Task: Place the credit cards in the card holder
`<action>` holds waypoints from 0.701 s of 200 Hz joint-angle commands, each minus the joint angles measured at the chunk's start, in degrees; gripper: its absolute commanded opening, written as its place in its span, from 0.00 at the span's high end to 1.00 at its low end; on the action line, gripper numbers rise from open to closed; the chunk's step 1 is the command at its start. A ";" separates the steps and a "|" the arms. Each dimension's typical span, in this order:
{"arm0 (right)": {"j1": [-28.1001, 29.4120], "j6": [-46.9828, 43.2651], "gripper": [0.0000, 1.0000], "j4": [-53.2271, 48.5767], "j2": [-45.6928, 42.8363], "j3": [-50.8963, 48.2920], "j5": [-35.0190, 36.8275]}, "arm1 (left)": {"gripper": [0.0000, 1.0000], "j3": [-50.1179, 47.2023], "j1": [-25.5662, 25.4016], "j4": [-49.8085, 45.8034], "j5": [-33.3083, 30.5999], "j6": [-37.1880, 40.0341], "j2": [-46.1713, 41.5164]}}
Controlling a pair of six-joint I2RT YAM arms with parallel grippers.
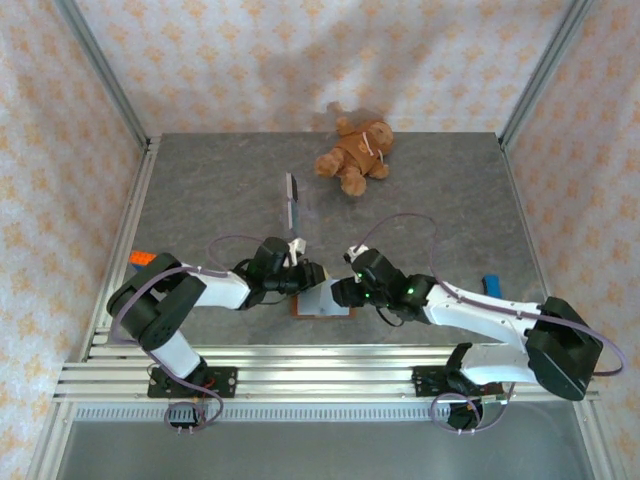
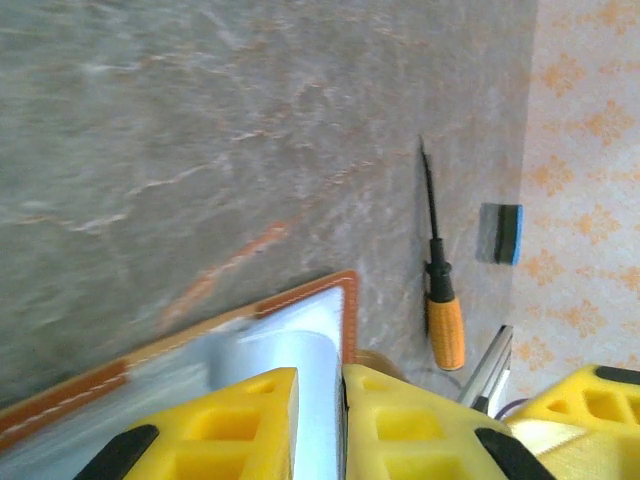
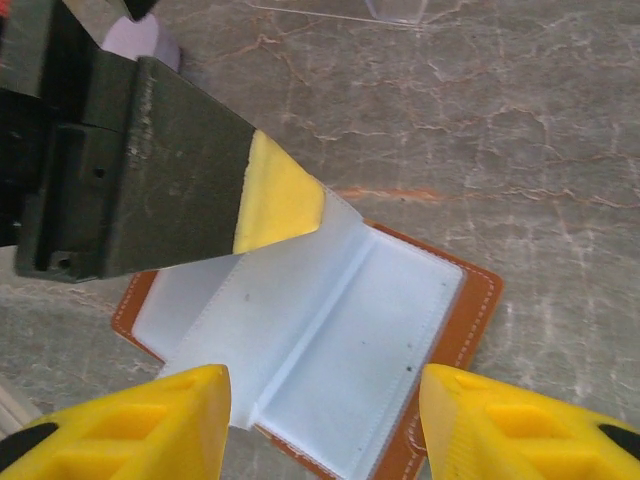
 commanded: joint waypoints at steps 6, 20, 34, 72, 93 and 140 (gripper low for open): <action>-0.71 1.03 0.46 -2.58 -1.36 -0.65 2.86 | 0.81 3.06 -1.47 -2.26 1.39 0.18 -1.70; -1.00 0.62 0.43 -3.09 -3.73 -0.52 1.84 | 0.81 4.11 -2.25 -2.78 1.59 0.58 -0.93; -1.06 -0.40 0.40 -3.54 -5.09 -0.41 0.46 | 0.81 4.71 -2.97 -1.96 1.76 0.27 0.54; -1.01 0.63 0.36 0.87 -9.47 -2.05 -7.22 | 0.81 1.83 -3.36 9.19 0.02 -5.63 3.96; -0.81 3.44 0.36 3.91 -8.85 -2.14 -9.93 | 0.81 1.16 -3.12 9.61 -0.12 -6.00 3.78; 0.46 8.61 0.32 2.70 1.06 1.37 -4.48 | 0.81 -3.98 2.20 1.51 -2.51 -2.60 -7.43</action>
